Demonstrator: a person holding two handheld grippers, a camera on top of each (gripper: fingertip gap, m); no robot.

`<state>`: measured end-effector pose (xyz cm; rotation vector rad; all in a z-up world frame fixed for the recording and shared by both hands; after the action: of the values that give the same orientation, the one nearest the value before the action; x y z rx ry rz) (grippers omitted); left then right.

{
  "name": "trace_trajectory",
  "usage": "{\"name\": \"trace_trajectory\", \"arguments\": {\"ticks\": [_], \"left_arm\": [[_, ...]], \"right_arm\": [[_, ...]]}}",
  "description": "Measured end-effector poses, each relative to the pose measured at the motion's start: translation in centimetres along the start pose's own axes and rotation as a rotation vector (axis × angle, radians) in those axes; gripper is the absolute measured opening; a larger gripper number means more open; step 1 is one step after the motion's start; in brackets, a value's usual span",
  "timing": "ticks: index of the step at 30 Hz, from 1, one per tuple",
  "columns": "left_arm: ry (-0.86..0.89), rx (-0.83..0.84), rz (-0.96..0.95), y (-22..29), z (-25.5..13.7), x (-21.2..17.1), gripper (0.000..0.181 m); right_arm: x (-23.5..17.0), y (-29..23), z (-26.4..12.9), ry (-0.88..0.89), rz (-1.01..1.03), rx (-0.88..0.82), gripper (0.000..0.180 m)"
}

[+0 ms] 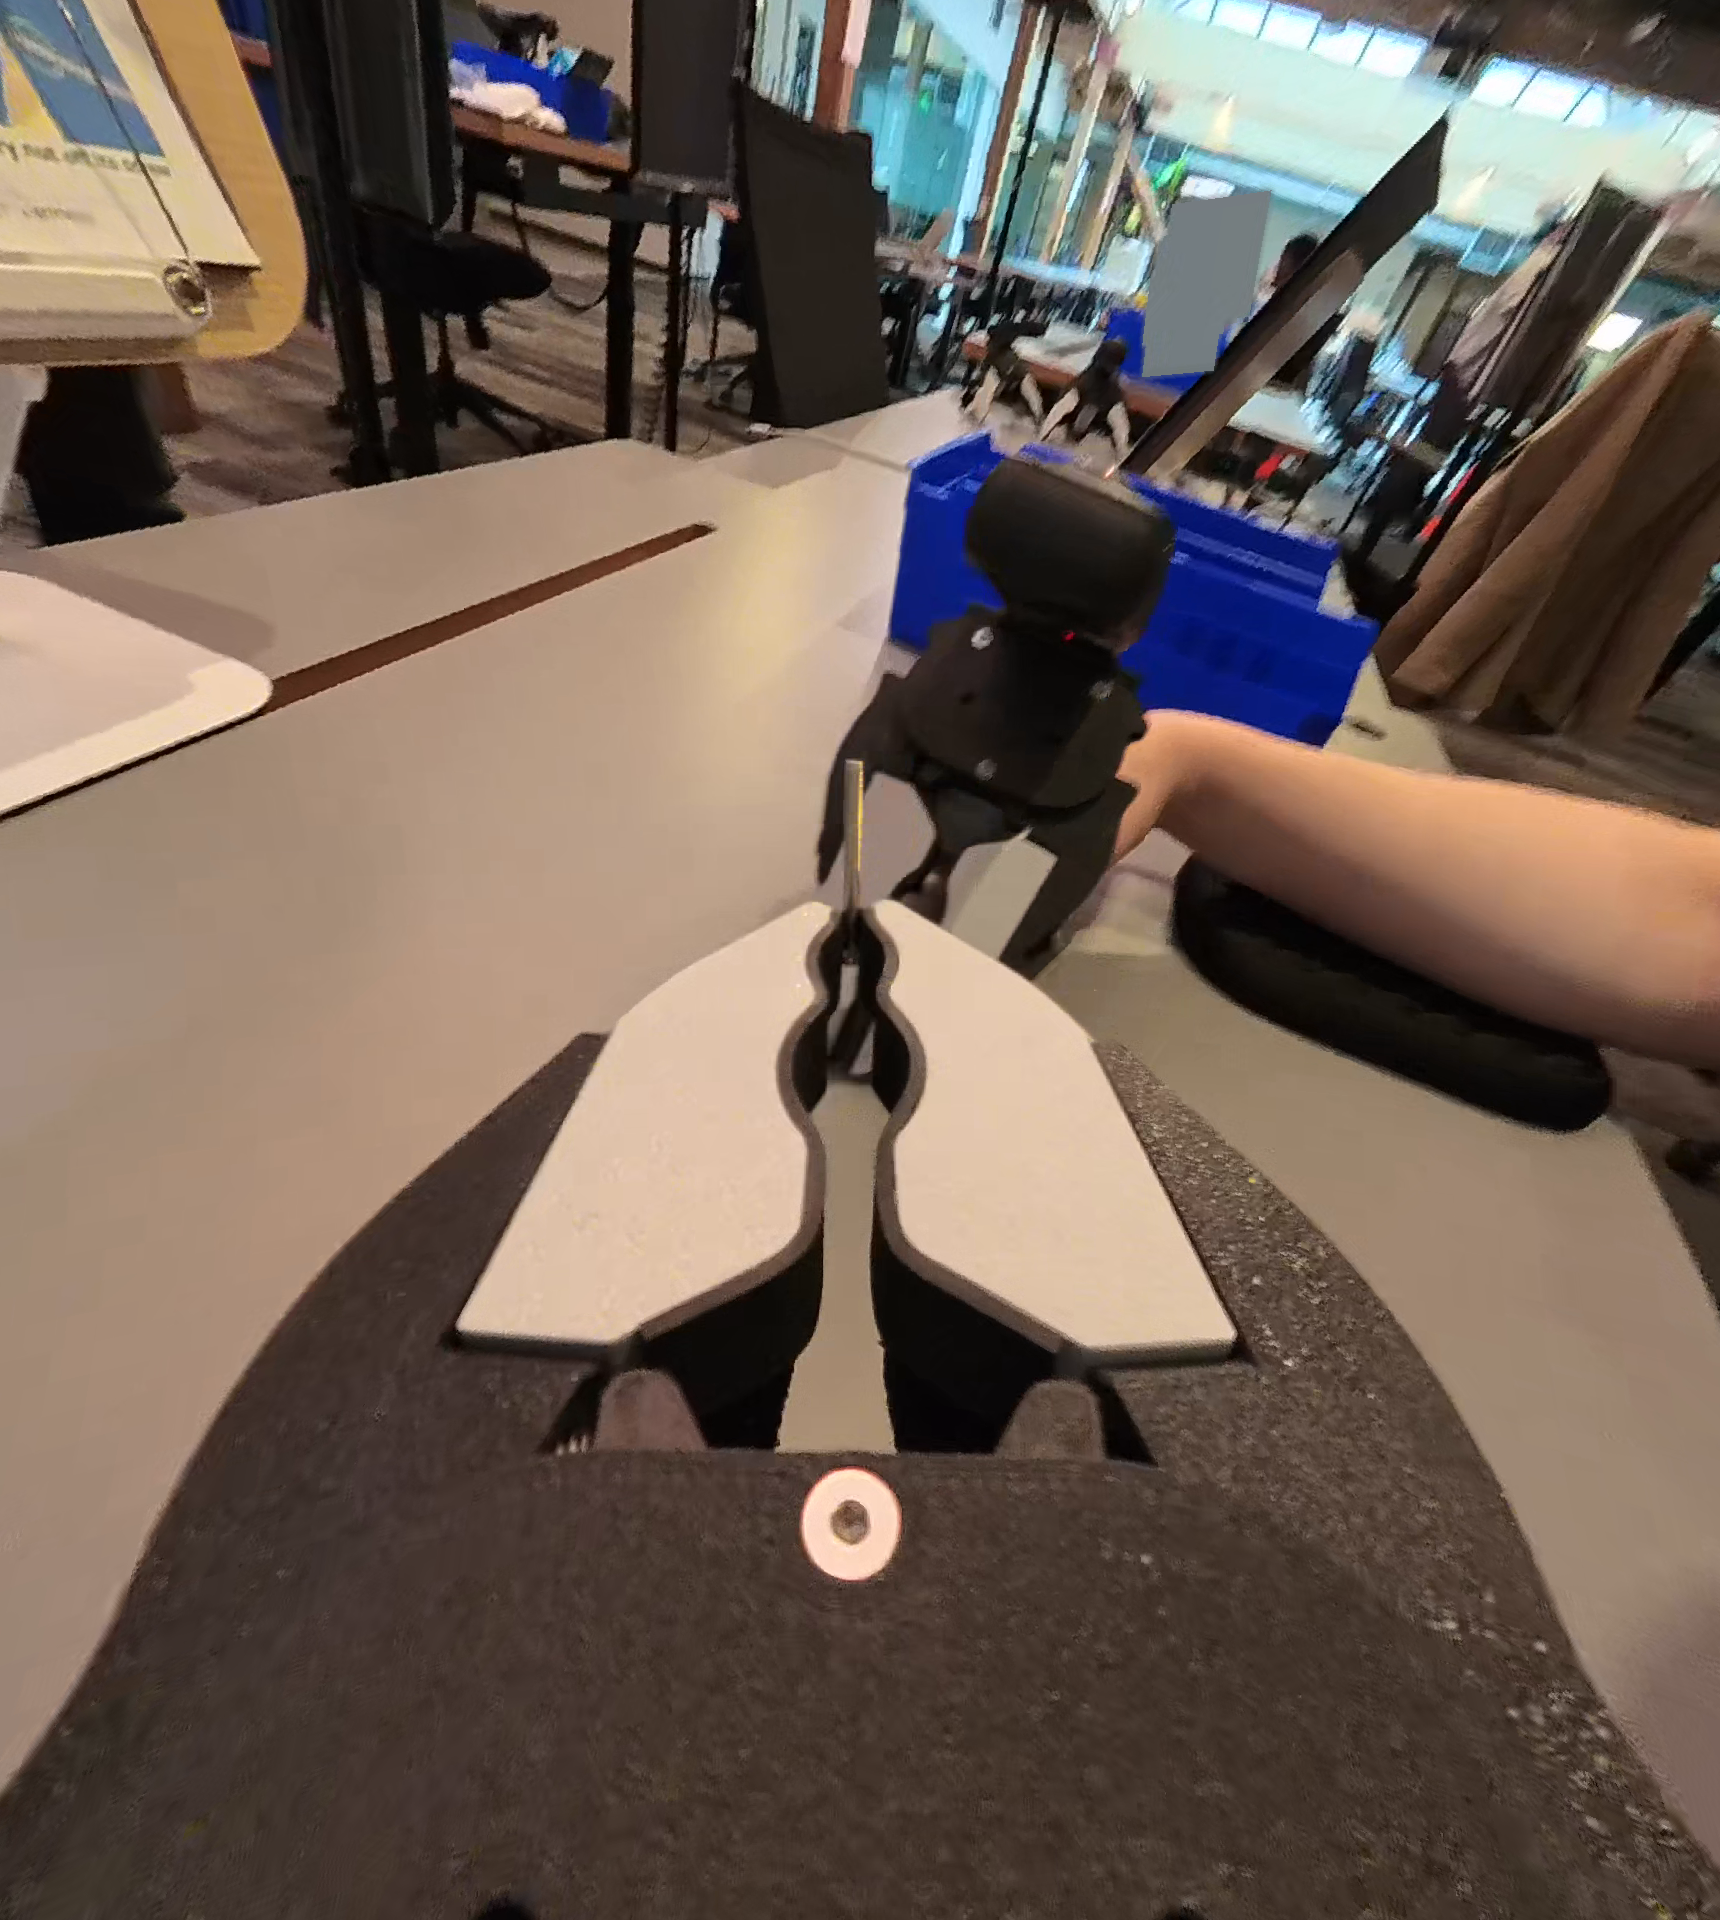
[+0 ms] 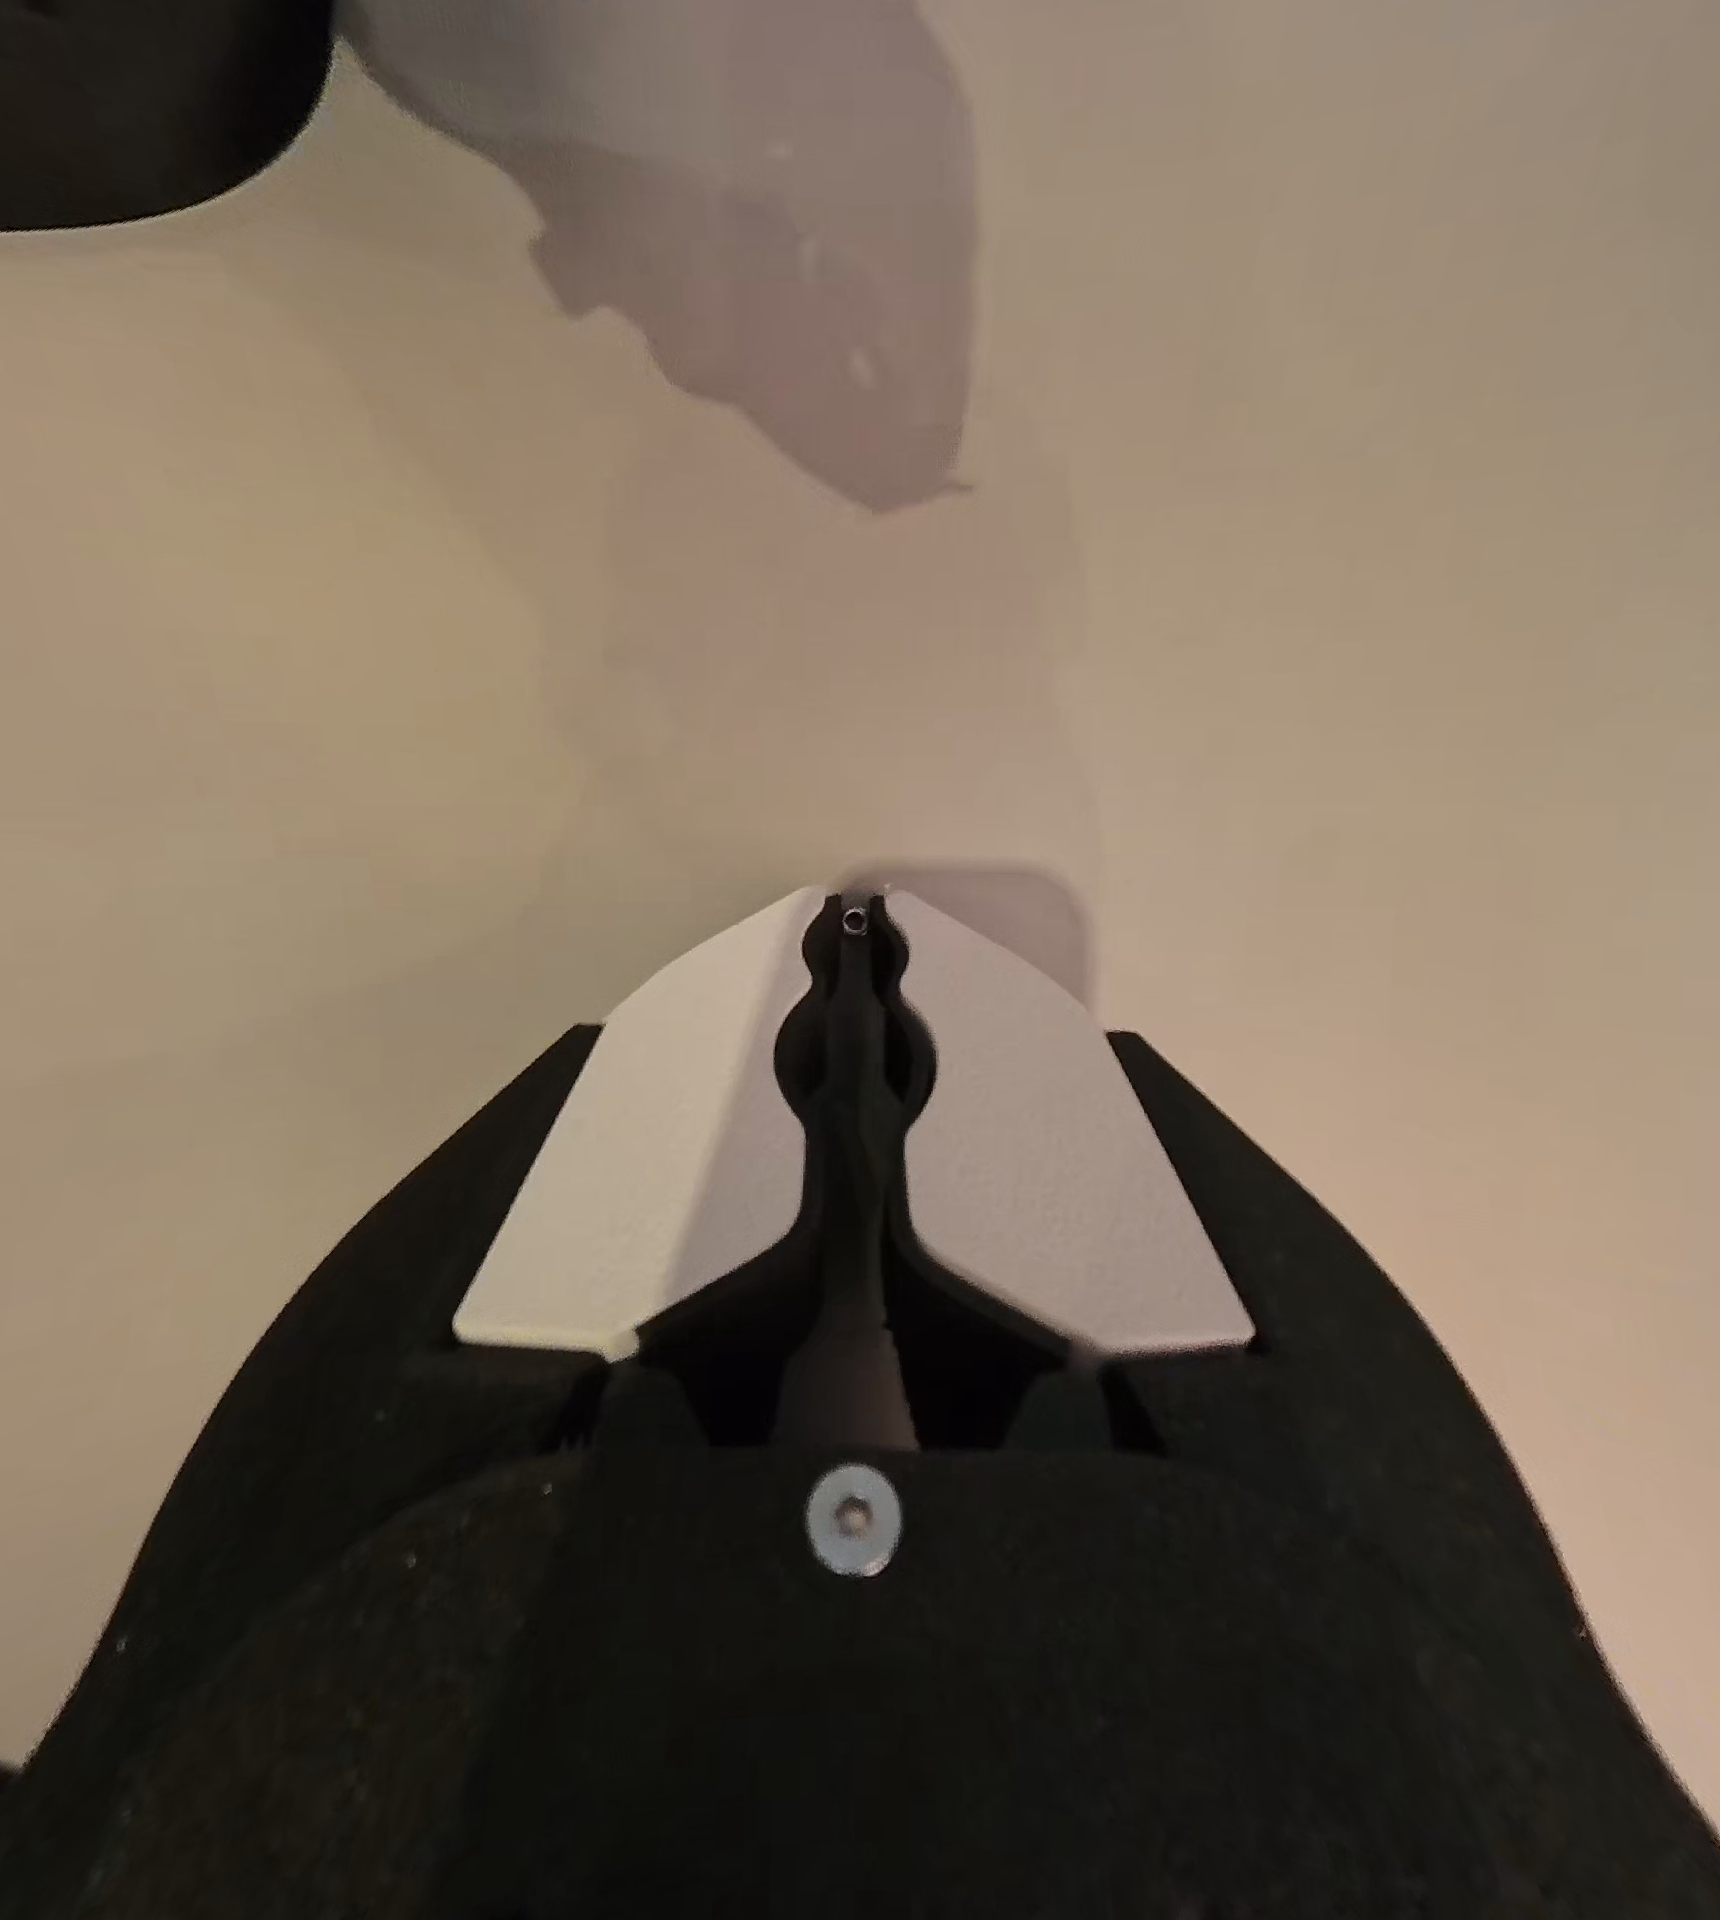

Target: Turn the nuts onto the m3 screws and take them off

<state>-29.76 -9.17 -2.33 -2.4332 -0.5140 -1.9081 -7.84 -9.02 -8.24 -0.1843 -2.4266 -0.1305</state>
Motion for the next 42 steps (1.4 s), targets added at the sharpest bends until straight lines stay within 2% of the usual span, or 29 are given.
{"name": "trace_trajectory", "arguments": {"ticks": [3,6,13,15,20,29,42], "left_arm": [[-0.073,0.048,0.069,0.2,0.2,-0.3,0.002],[-0.108,0.026,0.078,0.6,0.6,-0.8,0.002],[-0.177,-0.003,0.16,1.5,1.2,-1.8,0.002],[-0.187,-0.009,0.187,1.9,1.3,-1.9,0.002],[-0.185,-0.011,0.282,2.7,1.7,-1.6,0.002],[-0.19,-0.039,0.351,3.6,1.9,-1.9,0.002],[-0.195,-0.045,0.37,3.9,2.0,-1.9,0.002]], "right_arm": [[-0.1,-0.7,-0.4,0.02,-0.007,0.01,0.005],[0.5,-1.2,-1.5,0.105,-0.012,0.012,0.005],[3.1,-2.4,-5.5,0.505,-0.002,0.015,0.005],[3.6,-2.6,-6.0,0.571,-0.005,0.013,0.005],[4.5,-3.3,-6.1,0.58,-0.077,-0.019,0.005],[4.5,-3.9,-5.2,0.495,-0.153,-0.076,0.005],[4.5,-4.0,-5.1,0.471,-0.15,-0.028,0.005]]}}
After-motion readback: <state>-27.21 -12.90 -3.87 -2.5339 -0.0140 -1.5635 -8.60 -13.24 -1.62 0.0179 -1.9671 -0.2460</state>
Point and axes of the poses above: each gripper's, where its closed fingertips meet, z out along the fingers, x out of its top, y = z × x across the jaws, the point moved 10 cm from there along -z, back along the fingers, and after that the axes turned 4 degrees about -y, right-handed, at the moved point
